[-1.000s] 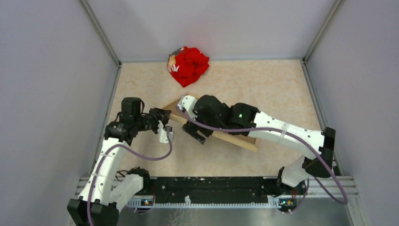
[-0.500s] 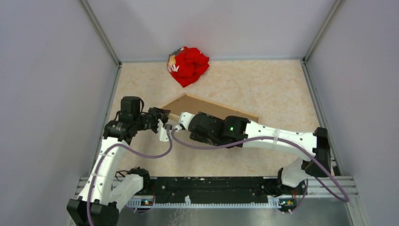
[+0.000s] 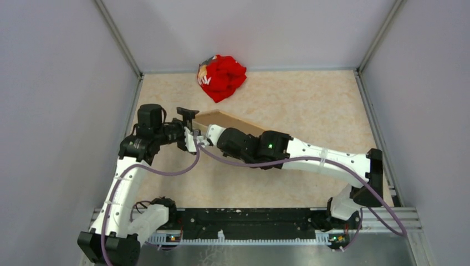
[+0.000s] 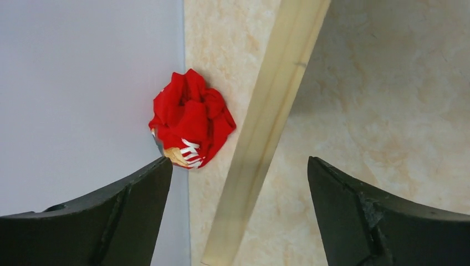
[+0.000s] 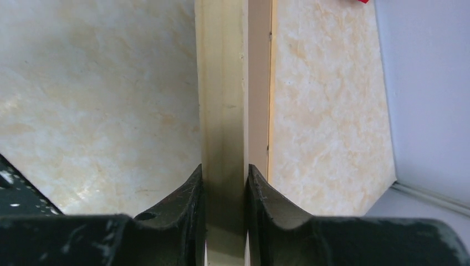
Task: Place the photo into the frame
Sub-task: Turn over the photo frame at the center of the board.
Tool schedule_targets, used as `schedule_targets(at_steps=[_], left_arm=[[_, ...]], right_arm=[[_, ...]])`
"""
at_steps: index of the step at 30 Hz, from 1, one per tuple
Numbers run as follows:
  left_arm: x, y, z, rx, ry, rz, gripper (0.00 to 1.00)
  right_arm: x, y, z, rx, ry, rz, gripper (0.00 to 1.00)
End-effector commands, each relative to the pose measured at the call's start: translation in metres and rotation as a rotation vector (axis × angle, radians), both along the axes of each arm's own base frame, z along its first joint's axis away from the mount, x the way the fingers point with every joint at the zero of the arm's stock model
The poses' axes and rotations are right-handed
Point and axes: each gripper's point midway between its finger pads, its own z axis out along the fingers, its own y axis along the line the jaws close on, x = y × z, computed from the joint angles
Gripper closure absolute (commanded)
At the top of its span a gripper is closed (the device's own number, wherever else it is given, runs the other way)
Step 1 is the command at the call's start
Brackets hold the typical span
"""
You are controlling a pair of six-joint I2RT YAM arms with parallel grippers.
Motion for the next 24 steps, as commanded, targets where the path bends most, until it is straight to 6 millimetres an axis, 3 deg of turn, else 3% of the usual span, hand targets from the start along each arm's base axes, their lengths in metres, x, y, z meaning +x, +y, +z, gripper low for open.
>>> schedule_targets(at_steps=[1,5,9,14,18,24], left_arm=[[0.013,-0.007,0.058,-0.198,-0.025,0.092,0.01],[0.029,-0.003,0.076,-0.302,0.119,0.216,0.02],[0.045,0.001,0.076,-0.361,0.280,0.315,0.01],[0.053,0.008,0.070,-0.405,0.401,0.385,0.01],[0.058,0.012,0.058,-0.412,0.473,0.424,0.01],[0.069,0.022,0.024,-0.416,0.580,0.527,0.01]], right_arm=[[0.016,0.015,0.078,0.295,0.002,-0.083,1.00],[0.048,-0.007,0.103,0.530,0.166,-0.222,1.00],[0.094,-0.048,0.099,0.779,0.350,-0.391,1.00],[0.127,-0.109,0.065,0.971,0.476,-0.596,1.00],[0.133,-0.154,0.025,1.015,0.511,-0.760,1.00],[0.127,-0.188,-0.015,1.091,0.537,-0.894,1.00]])
